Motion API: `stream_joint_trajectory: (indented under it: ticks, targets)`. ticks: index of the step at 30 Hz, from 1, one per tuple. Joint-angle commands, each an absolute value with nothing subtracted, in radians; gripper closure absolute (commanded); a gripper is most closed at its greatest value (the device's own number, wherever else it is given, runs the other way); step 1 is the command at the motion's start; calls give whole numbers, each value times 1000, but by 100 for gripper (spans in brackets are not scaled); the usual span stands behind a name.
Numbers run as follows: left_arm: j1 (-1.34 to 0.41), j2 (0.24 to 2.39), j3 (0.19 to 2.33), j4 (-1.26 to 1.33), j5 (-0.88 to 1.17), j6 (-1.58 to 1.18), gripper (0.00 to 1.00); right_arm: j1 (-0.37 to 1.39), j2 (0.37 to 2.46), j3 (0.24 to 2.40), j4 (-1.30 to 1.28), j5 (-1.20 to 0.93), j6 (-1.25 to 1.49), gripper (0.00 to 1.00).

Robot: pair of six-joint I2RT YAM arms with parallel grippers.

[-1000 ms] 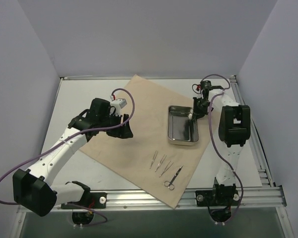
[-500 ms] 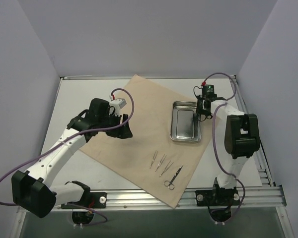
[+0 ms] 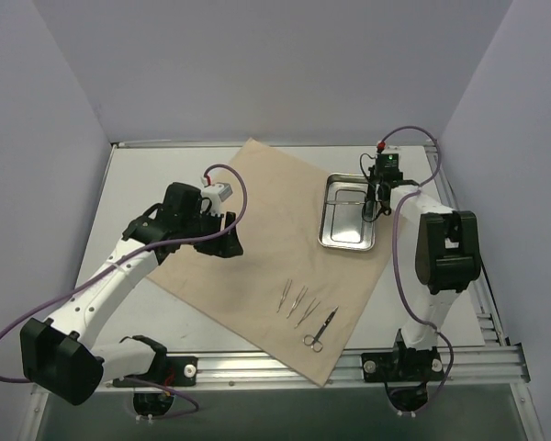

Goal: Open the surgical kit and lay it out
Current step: Adjust the container in the surgical kit.

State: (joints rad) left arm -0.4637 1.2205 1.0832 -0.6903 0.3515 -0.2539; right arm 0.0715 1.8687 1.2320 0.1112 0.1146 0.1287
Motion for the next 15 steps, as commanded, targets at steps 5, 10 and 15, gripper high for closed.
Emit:
stream_joint_trajectory:
  ticks: [5,10,15]
  targets:
    - [-457,1218,1104,-675,359,-244,32,63,1925,1278,63,48,136,99]
    - [-457,1229,1107,-673,365,-247,32,64,1977,1318,6,23,153,69]
    - [-457,1235,1114,-670,360,-245,32,64,2002,1353,-66,26,152,52]
